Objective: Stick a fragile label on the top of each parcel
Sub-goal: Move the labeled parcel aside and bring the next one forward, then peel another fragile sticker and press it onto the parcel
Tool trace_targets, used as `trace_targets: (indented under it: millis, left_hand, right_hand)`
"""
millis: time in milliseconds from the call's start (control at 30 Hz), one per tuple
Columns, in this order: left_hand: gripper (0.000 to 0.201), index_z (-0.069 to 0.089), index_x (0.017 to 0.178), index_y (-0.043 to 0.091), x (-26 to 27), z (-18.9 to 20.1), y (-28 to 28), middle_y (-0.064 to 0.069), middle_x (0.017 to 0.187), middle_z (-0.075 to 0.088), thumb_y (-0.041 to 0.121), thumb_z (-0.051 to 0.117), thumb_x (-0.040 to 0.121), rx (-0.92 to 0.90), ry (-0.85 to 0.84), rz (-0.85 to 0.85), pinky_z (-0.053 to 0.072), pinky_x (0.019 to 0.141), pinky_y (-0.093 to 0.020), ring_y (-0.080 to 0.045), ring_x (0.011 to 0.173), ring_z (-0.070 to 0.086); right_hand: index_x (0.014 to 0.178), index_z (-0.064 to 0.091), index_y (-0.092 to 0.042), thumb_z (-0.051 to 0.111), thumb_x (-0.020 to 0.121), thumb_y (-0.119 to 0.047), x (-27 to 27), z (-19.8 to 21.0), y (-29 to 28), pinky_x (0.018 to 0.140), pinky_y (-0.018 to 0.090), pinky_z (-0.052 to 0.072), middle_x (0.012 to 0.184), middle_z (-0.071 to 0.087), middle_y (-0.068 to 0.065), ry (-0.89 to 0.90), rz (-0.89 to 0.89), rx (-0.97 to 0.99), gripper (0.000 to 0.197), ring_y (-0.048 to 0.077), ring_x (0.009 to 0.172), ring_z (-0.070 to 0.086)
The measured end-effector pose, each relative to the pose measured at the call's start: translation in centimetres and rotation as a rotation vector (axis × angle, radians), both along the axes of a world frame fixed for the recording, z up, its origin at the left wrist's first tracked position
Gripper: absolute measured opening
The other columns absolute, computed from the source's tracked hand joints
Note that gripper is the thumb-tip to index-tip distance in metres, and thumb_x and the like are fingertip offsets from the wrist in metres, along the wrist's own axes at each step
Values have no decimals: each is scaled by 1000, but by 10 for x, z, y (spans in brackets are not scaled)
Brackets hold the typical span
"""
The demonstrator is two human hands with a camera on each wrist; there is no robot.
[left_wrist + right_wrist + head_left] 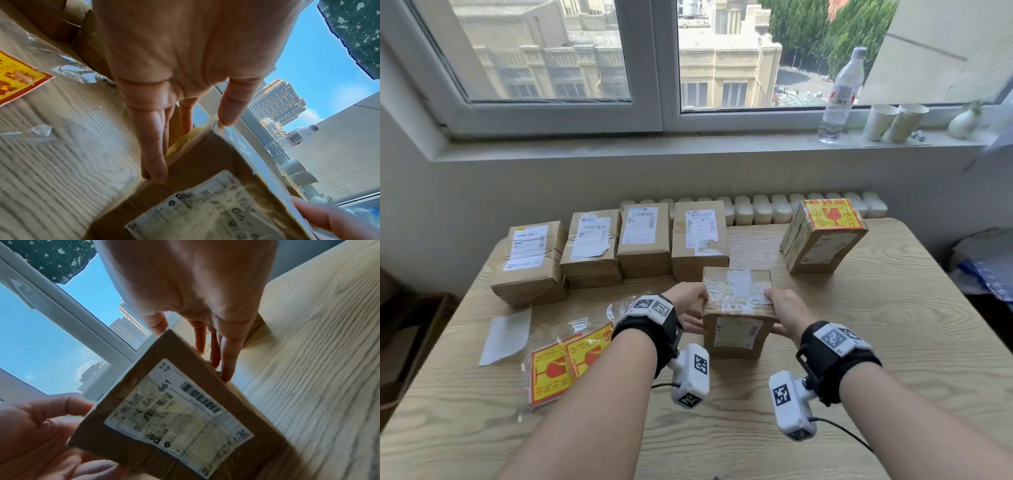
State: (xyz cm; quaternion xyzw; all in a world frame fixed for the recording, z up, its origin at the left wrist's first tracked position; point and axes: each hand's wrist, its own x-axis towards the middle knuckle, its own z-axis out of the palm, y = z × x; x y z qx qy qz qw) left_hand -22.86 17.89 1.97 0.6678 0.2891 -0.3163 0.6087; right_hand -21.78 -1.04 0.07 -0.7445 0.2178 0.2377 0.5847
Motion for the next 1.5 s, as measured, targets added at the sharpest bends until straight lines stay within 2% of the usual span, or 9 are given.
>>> trace_targets:
  millis: [267,400,500,600,767,1067,1200,1267,1500]
  left_hand:
    - [11,52,96,4,-5,14,2,-12,86,58,7,44,89,61,16,-77,46,62,-28,-21,64,53]
    - [31,50,127,6,-11,21,12,-15,125,58,13,40,99,130,-64,-37,51,81,-34,-28,99,64]
    - [20,56,111,11,-23,23,40,-12,108,60,10,40,99,197,-111,60,48,82,-33,-23,86,65]
    - [23,54,83,15,-37,23,78,-7,75,50,6,38,97,191,-130,195,38,54,-24,-15,59,47]
    - [26,56,85,10,-52,18,137,-8,68,46,-2,36,96,207,-145,347,33,36,-16,-17,54,42]
    - [20,61,94,13,-70,-32,220,-7,81,59,6,43,94,289,-38,398,47,76,-31,-22,79,59]
    - [19,63,93,13,-69,-59,240,-11,93,60,3,47,94,292,5,361,48,82,-34,-23,84,58]
    - [19,60,85,13,-67,-72,243,-9,86,58,2,47,94,273,26,334,49,70,-30,-19,72,56]
    - [24,66,97,6,-59,-98,242,-3,71,52,-4,45,94,223,65,254,41,50,-18,-12,61,47]
  right_hand:
    - [103,49,-14,53,90,-32,3,18,0,74,31,40,91,53,3,-187,133,-315,23,20,81,51]
    - [116,55,-16,54,90,-25,6,44,16,86,36,49,110,55,1,-512,103,-424,28,18,99,54]
    - [114,58,-17,52,92,-21,8,56,43,86,31,48,110,56,-1,-662,200,-407,23,14,100,55]
    - [109,60,-17,53,91,-16,8,66,74,80,23,42,106,59,-1,-738,254,-387,19,12,96,56]
    - [103,64,-16,50,90,-12,7,58,129,80,34,55,94,65,0,-599,365,-267,20,18,90,64]
    - [75,64,-15,47,85,-6,23,-46,201,90,46,55,100,71,20,-74,459,-329,21,35,97,67]
    - [63,55,2,34,93,12,14,-60,218,35,14,43,44,57,14,90,387,-307,38,17,28,52]
    - [65,56,6,32,94,12,10,-68,225,29,15,40,39,56,14,130,374,-275,37,17,23,50]
    - [79,60,-4,59,87,7,-2,-88,250,83,41,57,82,62,16,217,531,-269,14,27,74,62]
